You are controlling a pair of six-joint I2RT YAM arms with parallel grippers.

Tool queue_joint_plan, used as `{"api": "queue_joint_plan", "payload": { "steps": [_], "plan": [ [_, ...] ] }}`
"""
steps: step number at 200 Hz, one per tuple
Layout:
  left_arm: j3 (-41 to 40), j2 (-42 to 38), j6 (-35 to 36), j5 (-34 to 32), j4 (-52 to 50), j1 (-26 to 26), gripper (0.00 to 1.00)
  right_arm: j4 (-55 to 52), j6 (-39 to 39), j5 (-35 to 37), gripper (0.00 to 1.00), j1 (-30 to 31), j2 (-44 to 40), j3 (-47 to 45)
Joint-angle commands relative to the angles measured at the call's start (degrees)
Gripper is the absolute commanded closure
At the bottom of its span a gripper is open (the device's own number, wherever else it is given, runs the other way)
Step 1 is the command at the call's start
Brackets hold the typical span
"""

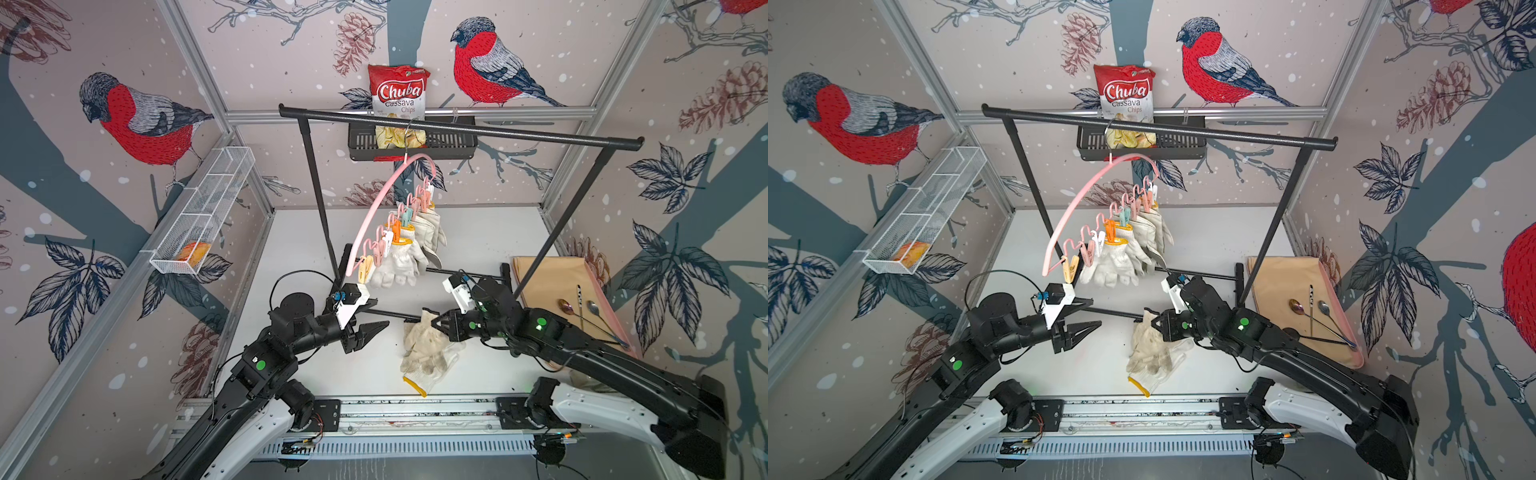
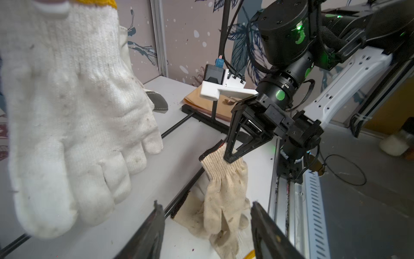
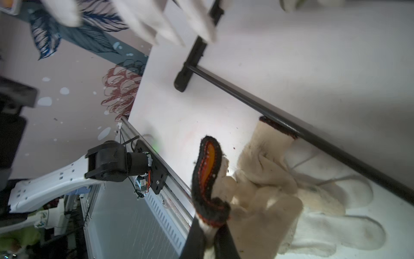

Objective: Clip the gloves onto a hanger to dry
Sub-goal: Pick up the glove from the center of the board.

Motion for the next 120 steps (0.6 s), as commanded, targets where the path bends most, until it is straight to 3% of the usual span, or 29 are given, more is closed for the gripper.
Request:
{"api": "queue_joint_plan", "payload": {
  "steps": [1, 15, 29, 80, 120],
  "plan": [
    [-2.7, 0.5, -14.0, 7.4, 13.9, -0.1, 0.46, -0.6, -8.2, 6.4, 0.93, 3.5, -2.6, 2.8],
    [-4.5, 1.3, -21.4, 10.9, 21.4, -0.1, 0.48, 0.7, -9.8, 7.8, 0.93, 5.1, -3.8, 3.7],
    [-4.8, 2.3, -23.9, 12.4, 25.2, -0.2, 0.49, 2.6, -10.9, 8.0, 0.92, 6.5, -4.3, 4.2],
    [-5.0, 4.9, -23.2, 15.9, 27.9, -0.3, 0.50, 3.9, -13.4, 10.9, 0.91, 12.4, -1.5, 8.0],
    [-6.0, 2.5, -19.0, 14.6, 23.6, -1.3, 0.53, 5.3, -13.8, 12.4, 0.91, 14.5, 0.5, 10.9]
  ]
}}
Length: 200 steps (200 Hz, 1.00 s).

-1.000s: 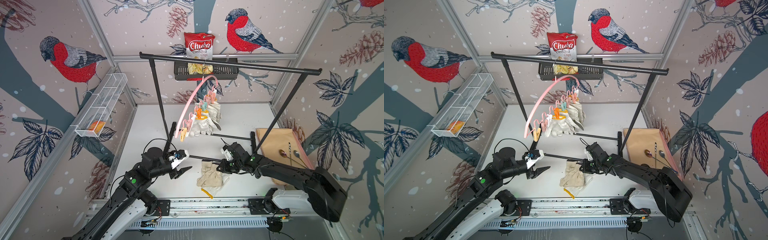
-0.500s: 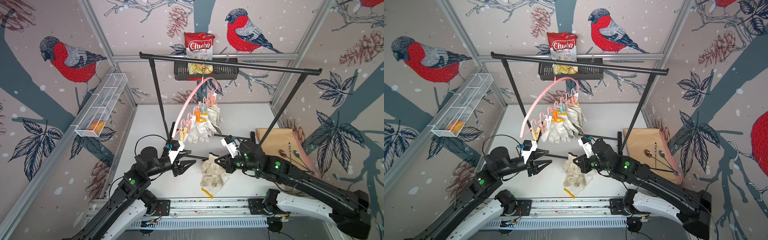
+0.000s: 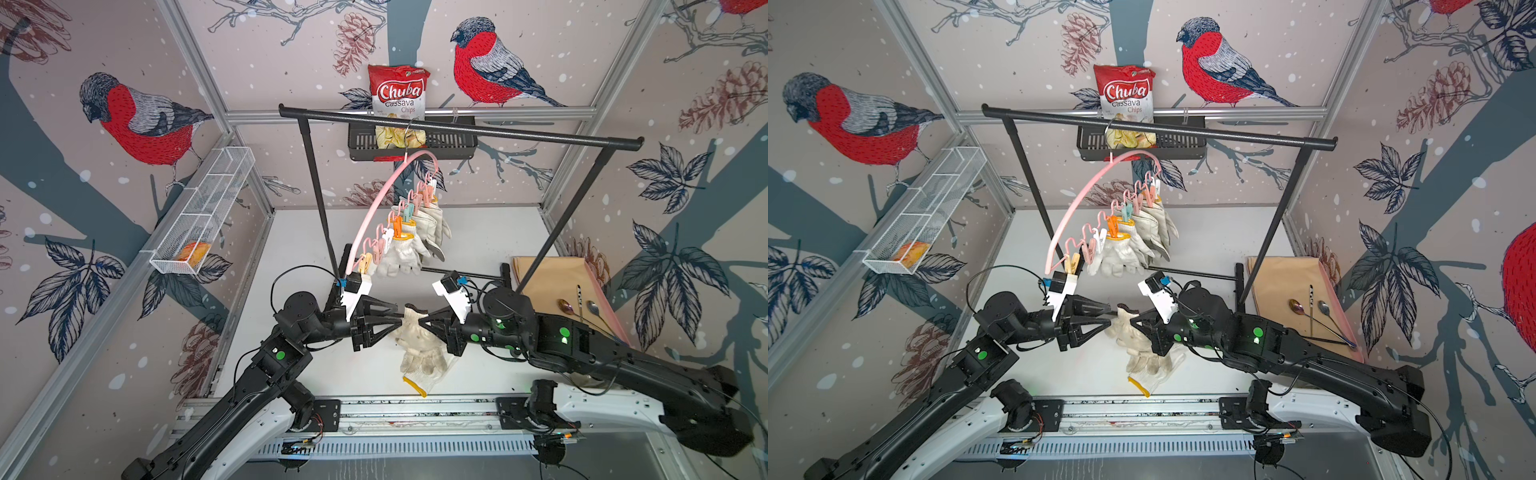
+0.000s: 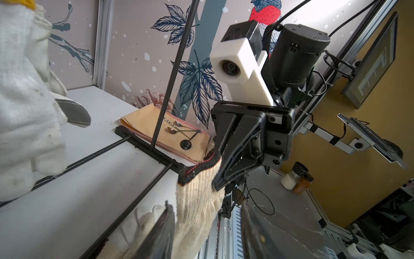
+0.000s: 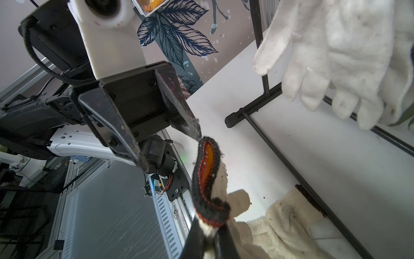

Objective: Clip the gloves onto a hanger to dry
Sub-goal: Pick up the glove from the center of the board.

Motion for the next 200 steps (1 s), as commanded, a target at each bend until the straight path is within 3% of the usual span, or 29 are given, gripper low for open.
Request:
{"api": "queue_joint_plan", "payload": {
  "steps": [1, 159, 200],
  "plan": [
    [-0.4, -1.2, 2.9, 0.5, 0.9, -0.6, 0.53, 3.2, -1.0, 1.9, 0.91, 0.7, 0.7, 1.1],
    [0.9, -0.1, 4.9, -0.5, 2.3, -0.9, 0.54, 5.6, -1.4, 3.8, 0.91, 6.9, 3.0, 3.6],
    [1.6, 1.7, 2.9, 1.7, 5.2, -0.9, 0.64, 6.5, -2.1, 4.3, 0.91, 6.9, 3.0, 2.8]
  ]
}}
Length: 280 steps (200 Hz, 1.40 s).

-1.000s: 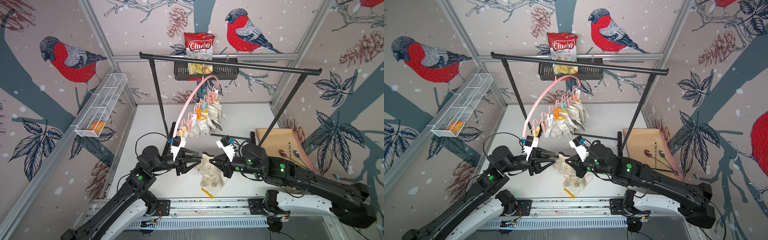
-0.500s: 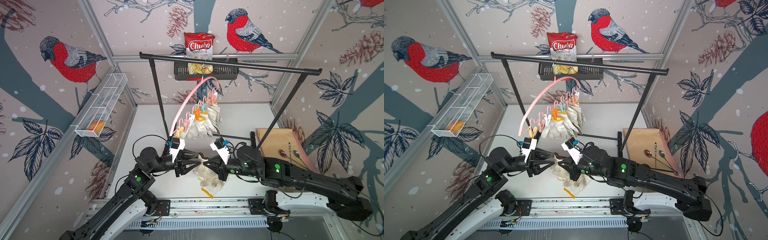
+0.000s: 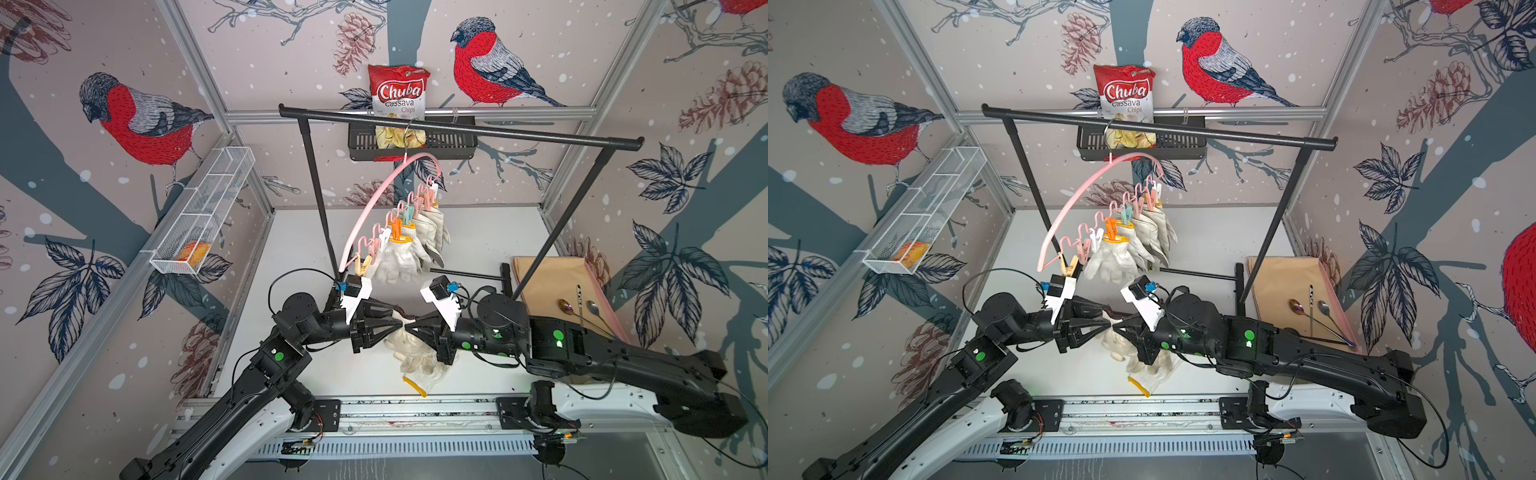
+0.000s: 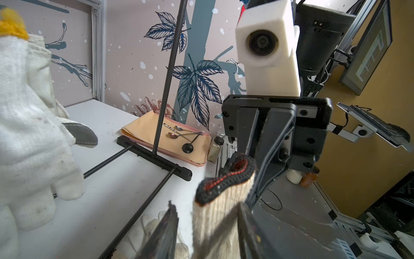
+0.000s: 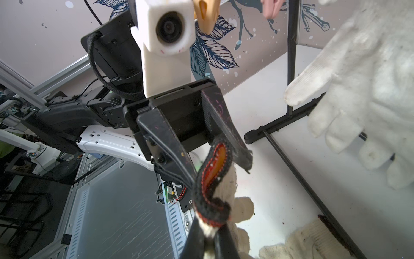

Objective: Clip the gloves onto a hanger to dry
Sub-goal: Pick up the glove from the center of the board.

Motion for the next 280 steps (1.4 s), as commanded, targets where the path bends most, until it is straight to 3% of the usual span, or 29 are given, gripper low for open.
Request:
{"api": "queue_joint_plan", "payload": {
  "steps": [1, 52, 115, 132, 144, 173, 200, 242, 257, 280],
  "plan": [
    [0.7, 0.8, -1.2, 1.8, 4.7, -0.1, 0.64, 2.5, -0.6, 1.1, 0.91, 0.0, 0.0, -0.3],
    [0.9, 1.3, -1.9, 1.9, 5.9, -0.1, 0.73, 3.2, -0.6, 1.4, 0.91, 0.0, -0.1, -1.5],
    [-1.0, -0.7, -4.0, 1.1, 8.2, -0.1, 1.00, 2.8, 0.2, 3.7, 0.86, 0.0, -0.5, -1.5],
    [-0.9, -1.1, -3.4, 1.2, 7.2, -0.2, 1.00, 2.7, 0.5, 5.4, 0.81, 0.0, -0.4, -1.5],
    [-0.8, -1.5, -2.5, 1.2, 5.8, -0.1, 1.00, 2.2, 1.0, 7.9, 0.68, 0.0, -0.4, -1.2],
    [-1.6, -3.8, 0.0, -2.5, -0.1, -0.1, 1.00, -0.1, 4.0, 15.8, 0.54, -0.7, -1.6, -0.4],
    [-5.0, -7.8, 1.5, -8.8, -3.9, -0.1, 1.00, 1.2, 8.1, 20.6, 0.53, -3.4, -5.2, -1.1],
    [-8.0, -10.9, 5.9, -16.0, -9.8, 1.6, 1.00, 7.6, 12.9, 14.8, 0.60, -10.7, -6.8, -1.4],
    [-8.8, -10.1, 5.7, -13.9, -9.2, 5.1, 1.00, 8.0, 12.7, 13.2, 0.60, -11.3, -4.6, 0.2],
    [-9.8, -5.1, 2.3, -4.4, -6.6, 13.8, 1.00, 8.6, 11.4, 11.1, 0.60, -11.4, 0.5, 3.4]
  ]
}}
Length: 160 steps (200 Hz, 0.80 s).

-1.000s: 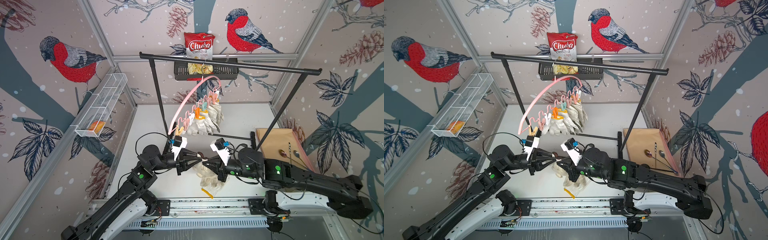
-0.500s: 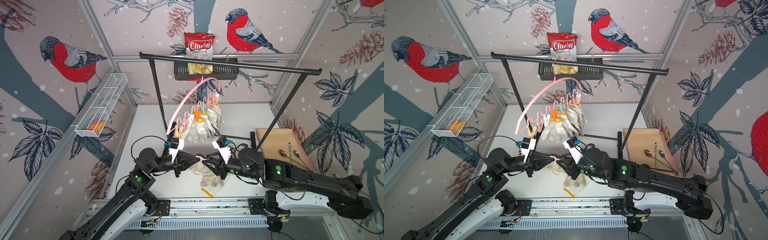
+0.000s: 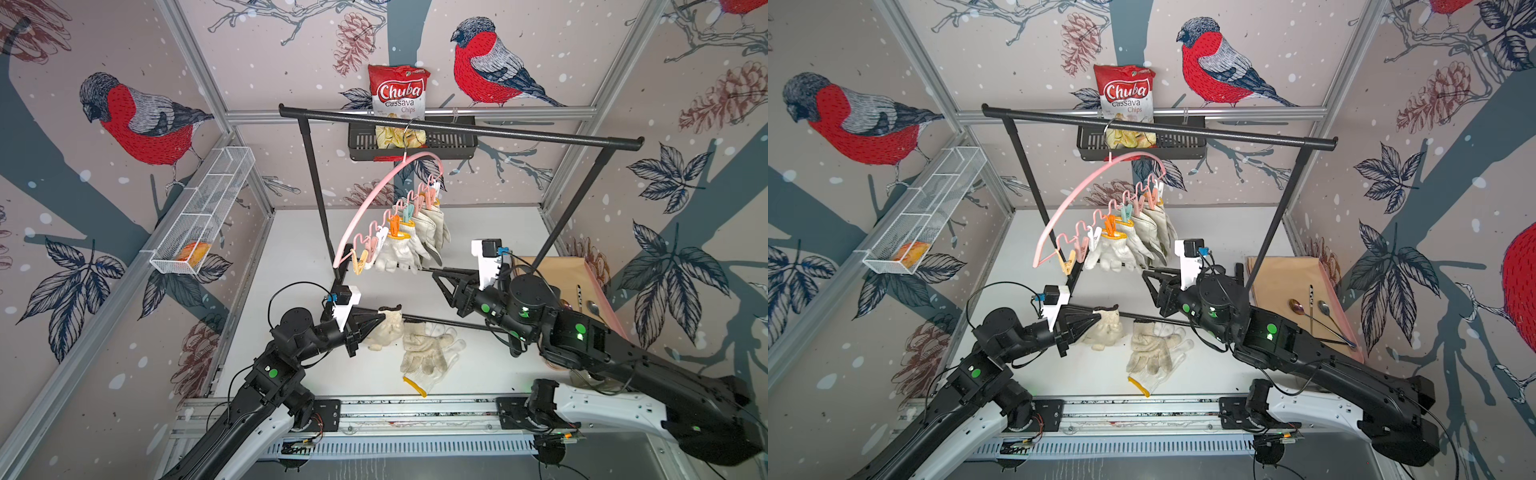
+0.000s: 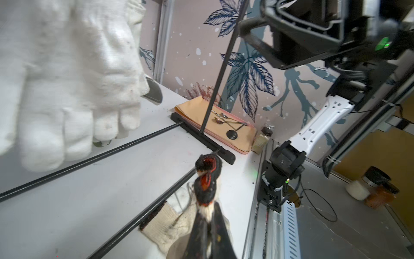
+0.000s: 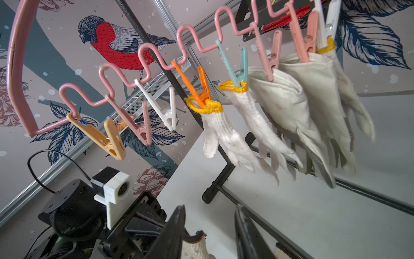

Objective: Clip the gloves onto a hanger to dry
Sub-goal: Pick up the glove from the center of the board, then open the clamp at the hanger.

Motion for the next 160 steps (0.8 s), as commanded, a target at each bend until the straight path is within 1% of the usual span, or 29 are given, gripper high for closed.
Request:
{"api": "queue_joint_plan", "payload": {
  "steps": [1, 14, 44, 75, 103, 114, 160],
  "plan": [
    [-0.8, 3.6, -2.2, 7.8, 2.2, 6.7, 1.00, 3.3, 0.3, -3.5, 0.60, -0.2, 3.5, 2.7],
    [-1.1, 5.0, -3.2, 11.1, 4.3, 9.9, 1.00, 3.5, -0.2, -4.5, 0.60, -0.4, 6.1, 4.8],
    [0.5, 3.9, -0.4, 9.7, 5.3, 13.1, 1.00, 4.8, -0.7, -7.3, 0.60, -1.2, 11.4, 9.0],
    [2.0, 4.4, -2.4, 10.3, 9.3, 16.9, 1.00, 5.6, -1.0, -9.8, 0.60, -2.0, 15.8, 12.7],
    [3.0, 5.1, -1.0, 9.5, 8.7, 18.5, 1.00, 6.8, -1.7, -11.3, 0.57, -2.6, 17.2, 14.8],
    [3.1, 5.1, -1.2, 9.3, 9.0, 18.8, 1.00, 7.4, -1.4, -11.6, 0.56, -3.1, 18.6, 15.1],
    [4.7, 5.3, -2.1, 9.3, 8.7, 19.4, 1.00, 10.9, -1.0, -14.0, 0.54, -4.4, 19.7, 15.1]
  ]
}}
